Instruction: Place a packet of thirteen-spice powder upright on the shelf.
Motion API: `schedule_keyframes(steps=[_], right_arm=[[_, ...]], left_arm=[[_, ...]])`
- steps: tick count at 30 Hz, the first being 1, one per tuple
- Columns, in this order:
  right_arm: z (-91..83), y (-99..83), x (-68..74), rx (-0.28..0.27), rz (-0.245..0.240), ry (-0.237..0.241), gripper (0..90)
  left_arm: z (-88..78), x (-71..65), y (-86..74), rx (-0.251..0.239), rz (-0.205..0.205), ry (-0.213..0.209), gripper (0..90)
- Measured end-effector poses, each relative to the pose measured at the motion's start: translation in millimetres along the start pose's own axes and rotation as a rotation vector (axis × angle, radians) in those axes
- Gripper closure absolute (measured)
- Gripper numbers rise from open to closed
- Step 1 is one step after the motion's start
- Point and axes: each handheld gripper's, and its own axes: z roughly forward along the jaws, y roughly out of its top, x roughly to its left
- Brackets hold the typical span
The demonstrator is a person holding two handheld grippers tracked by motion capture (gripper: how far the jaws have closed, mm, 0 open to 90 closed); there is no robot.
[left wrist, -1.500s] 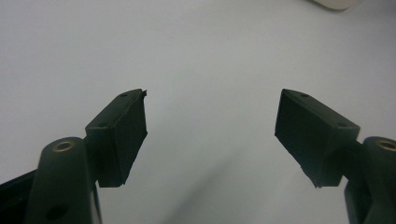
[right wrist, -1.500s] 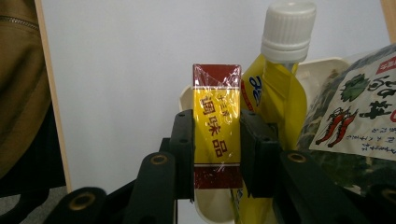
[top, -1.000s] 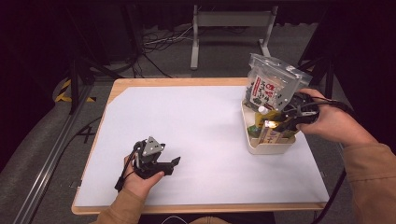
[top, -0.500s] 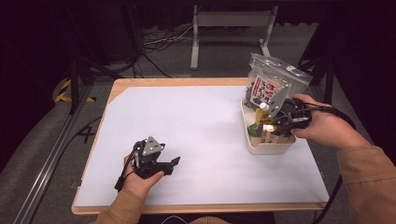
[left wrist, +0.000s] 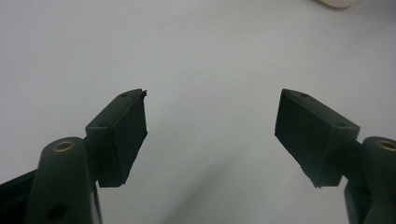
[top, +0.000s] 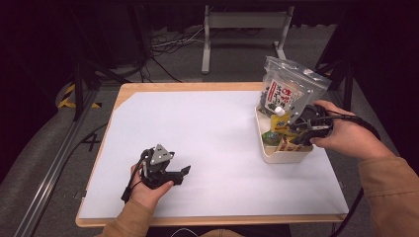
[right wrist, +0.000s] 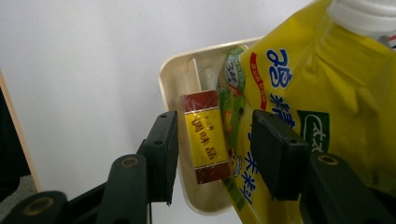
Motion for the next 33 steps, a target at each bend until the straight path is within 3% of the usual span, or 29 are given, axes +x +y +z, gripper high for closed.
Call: schedule_keyframes(steps=[5,8,16,21,23,30,33], right_arm=[[-0.8,-0.8,1.9,-0.011,0.008,-0.005,50.3],[-3.9,-2.6,4.1,-0.046,0.022,-0.011,47.3],[-16.9,-9.5,14.8,-0.190,0.051,-0.043,42.1],[-26.2,-15.1,28.9,-0.298,0.062,-0.068,41.0],[-27.6,-16.1,31.7,-0.313,0.063,-0.068,40.8],[-30.7,-28.6,52.0,-0.413,0.135,-0.110,40.3],[-27.1,-39.6,59.4,-0.463,0.203,-0.132,40.1]], left_arm=[[-0.5,0.2,-0.1,-0.002,-0.007,-0.004,25.4],[-1.7,0.5,0.3,-0.002,-0.004,-0.005,25.3],[-8.3,-1.1,-0.2,-0.007,-0.001,-0.001,24.9],[-14.8,-2.2,-2.7,-0.007,0.000,0.003,24.5],[-19.3,-1.8,-4.6,-0.008,0.003,0.005,24.4],[-38.9,6.0,-14.8,-0.022,-0.004,0.015,23.6],[-47.6,9.8,-22.0,-0.022,-0.004,0.023,23.1]])
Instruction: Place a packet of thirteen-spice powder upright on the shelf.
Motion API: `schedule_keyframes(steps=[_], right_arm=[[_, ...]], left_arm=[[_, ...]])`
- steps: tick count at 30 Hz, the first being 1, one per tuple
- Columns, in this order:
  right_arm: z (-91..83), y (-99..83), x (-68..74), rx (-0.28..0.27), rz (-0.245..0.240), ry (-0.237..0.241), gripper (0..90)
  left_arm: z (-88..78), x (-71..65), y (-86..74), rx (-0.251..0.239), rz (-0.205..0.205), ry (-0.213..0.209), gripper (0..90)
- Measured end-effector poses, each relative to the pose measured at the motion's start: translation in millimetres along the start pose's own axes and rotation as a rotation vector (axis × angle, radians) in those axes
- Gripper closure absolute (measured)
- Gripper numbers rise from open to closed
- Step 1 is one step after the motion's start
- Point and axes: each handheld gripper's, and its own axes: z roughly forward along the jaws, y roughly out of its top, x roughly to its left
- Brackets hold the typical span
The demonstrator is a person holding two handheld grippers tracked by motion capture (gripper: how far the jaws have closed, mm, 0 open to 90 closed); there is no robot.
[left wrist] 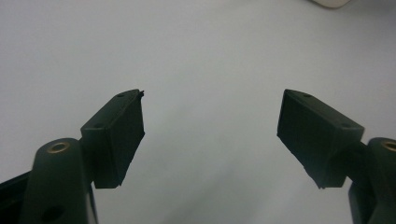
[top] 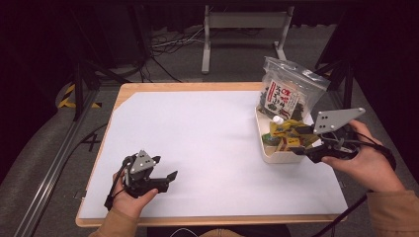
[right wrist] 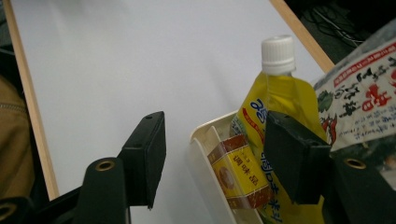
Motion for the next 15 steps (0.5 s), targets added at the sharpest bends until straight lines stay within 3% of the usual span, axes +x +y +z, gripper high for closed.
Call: schedule_keyframes(steps=[6,15], right_arm=[[-1.2,-30.2,10.6,-0.071,0.112,-0.046,38.3],[14.4,-71.0,21.0,-0.117,0.202,-0.067,37.1]], left_arm=[[-14.6,5.5,-11.9,-0.008,0.010,0.017,22.6],[-23.7,15.0,-25.1,-0.024,0.007,0.020,22.3]])
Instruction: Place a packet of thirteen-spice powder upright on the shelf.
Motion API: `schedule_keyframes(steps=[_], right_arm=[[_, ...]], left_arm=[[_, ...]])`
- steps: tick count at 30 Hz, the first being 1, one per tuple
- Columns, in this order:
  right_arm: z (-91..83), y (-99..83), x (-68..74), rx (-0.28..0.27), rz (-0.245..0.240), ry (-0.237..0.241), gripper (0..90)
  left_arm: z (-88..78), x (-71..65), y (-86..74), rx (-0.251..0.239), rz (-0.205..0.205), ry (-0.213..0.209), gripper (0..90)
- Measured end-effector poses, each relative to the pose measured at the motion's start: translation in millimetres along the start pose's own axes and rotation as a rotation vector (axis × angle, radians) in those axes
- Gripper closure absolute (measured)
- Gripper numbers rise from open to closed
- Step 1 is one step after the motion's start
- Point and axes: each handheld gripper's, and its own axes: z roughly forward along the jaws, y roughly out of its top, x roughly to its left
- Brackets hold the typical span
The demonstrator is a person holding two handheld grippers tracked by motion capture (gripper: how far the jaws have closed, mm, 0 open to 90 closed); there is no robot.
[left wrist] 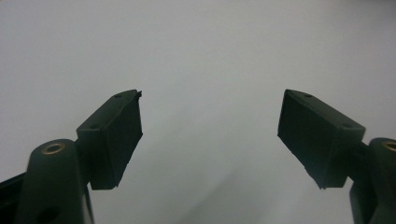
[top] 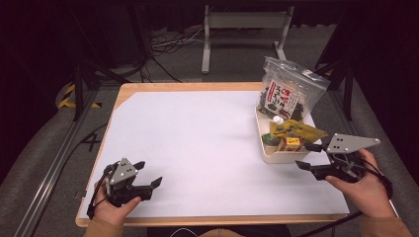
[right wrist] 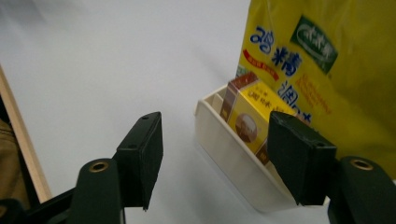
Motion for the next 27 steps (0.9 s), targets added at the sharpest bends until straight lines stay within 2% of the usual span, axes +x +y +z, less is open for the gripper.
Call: schedule_keyframes(steps=[3,11,14,17,21,27], right_arm=[[11.7,-17.7,-1.8,-0.005,0.043,-0.008,36.5],[29.7,-37.7,-4.7,-0.004,0.095,-0.029,35.6],[34.9,-46.1,-5.8,-0.024,0.138,-0.001,39.0],[34.9,-47.7,-3.6,-0.021,0.139,-0.009,37.3],[39.6,-53.1,1.3,0.000,0.139,-0.009,36.9],[39.7,-57.0,3.6,-0.026,0.139,-0.015,36.2]], left_arm=[[0.7,4.7,-5.4,-0.009,-0.013,-0.001,22.7],[6.5,9.0,-9.8,-0.011,-0.013,0.016,23.3],[7.3,11.1,-11.0,-0.011,-0.022,0.025,23.2],[8.6,12.0,-12.2,-0.005,-0.036,0.019,23.2],[10.6,11.9,-12.8,-0.001,-0.031,0.017,22.9],[10.1,13.5,-13.5,-0.003,-0.036,0.014,22.3]])
